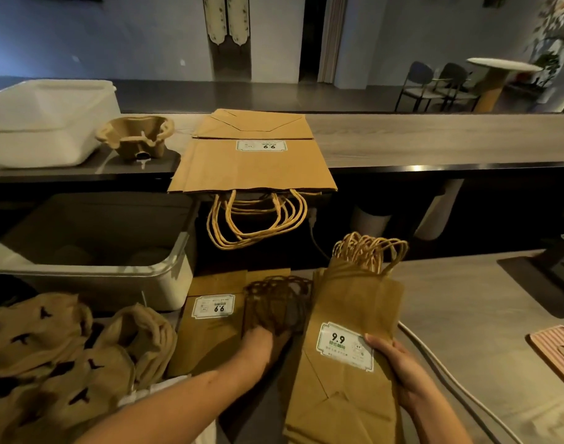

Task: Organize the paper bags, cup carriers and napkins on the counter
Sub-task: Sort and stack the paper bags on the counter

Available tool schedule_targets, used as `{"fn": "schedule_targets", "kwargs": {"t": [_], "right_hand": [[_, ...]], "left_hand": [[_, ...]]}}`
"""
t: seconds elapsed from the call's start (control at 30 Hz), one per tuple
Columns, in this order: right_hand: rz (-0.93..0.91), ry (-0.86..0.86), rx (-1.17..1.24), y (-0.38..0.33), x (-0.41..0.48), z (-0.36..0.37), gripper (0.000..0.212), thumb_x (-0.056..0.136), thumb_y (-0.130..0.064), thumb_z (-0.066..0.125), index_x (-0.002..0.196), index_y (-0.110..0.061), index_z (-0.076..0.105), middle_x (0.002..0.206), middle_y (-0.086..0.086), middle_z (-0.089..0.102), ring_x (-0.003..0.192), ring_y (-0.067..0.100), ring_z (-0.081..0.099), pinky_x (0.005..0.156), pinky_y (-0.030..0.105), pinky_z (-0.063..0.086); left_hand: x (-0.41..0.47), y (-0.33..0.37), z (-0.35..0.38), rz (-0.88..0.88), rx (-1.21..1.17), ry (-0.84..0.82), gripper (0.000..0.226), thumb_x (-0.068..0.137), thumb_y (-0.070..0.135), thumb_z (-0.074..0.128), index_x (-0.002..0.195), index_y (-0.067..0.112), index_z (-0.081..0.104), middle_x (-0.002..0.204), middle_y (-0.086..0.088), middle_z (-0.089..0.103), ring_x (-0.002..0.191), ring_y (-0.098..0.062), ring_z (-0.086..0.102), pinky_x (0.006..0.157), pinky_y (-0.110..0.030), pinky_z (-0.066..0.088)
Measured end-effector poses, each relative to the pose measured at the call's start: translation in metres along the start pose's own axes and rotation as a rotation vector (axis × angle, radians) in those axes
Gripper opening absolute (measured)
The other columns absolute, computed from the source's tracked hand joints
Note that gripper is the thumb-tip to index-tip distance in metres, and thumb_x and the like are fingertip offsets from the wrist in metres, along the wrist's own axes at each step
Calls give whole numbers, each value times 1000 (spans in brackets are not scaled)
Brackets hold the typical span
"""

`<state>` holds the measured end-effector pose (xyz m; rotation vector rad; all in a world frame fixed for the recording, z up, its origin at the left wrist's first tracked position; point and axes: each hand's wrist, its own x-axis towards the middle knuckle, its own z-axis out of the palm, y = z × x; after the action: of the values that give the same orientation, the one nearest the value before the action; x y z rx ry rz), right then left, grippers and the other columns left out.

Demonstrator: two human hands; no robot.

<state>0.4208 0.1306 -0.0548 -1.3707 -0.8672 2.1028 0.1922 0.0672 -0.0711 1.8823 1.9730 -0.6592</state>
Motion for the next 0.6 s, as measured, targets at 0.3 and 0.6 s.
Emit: {"fn": "schedule_targets", "kwargs": {"t": [0.3,0.6], "right_hand": [[125,-39,-57,23,25,2,60,67,-11,71,122,0,50,101,28,67,73,35,70,57,38,58],[128,-51,-130,19,34,15,60,68,-17,72,122,1,52,102,25,68,77,31,70,62,36,58]], "left_hand": [[-8,-15,-4,-53,-51,234,44,98,11,37,140,19,28,127,-17,45,102,-31,55,74,-35,49],[-31,-61,-37,-154,-422,535,39,100,19,35,137,32,38,88,7,54,59,-2,42,48,-15,30]]}}
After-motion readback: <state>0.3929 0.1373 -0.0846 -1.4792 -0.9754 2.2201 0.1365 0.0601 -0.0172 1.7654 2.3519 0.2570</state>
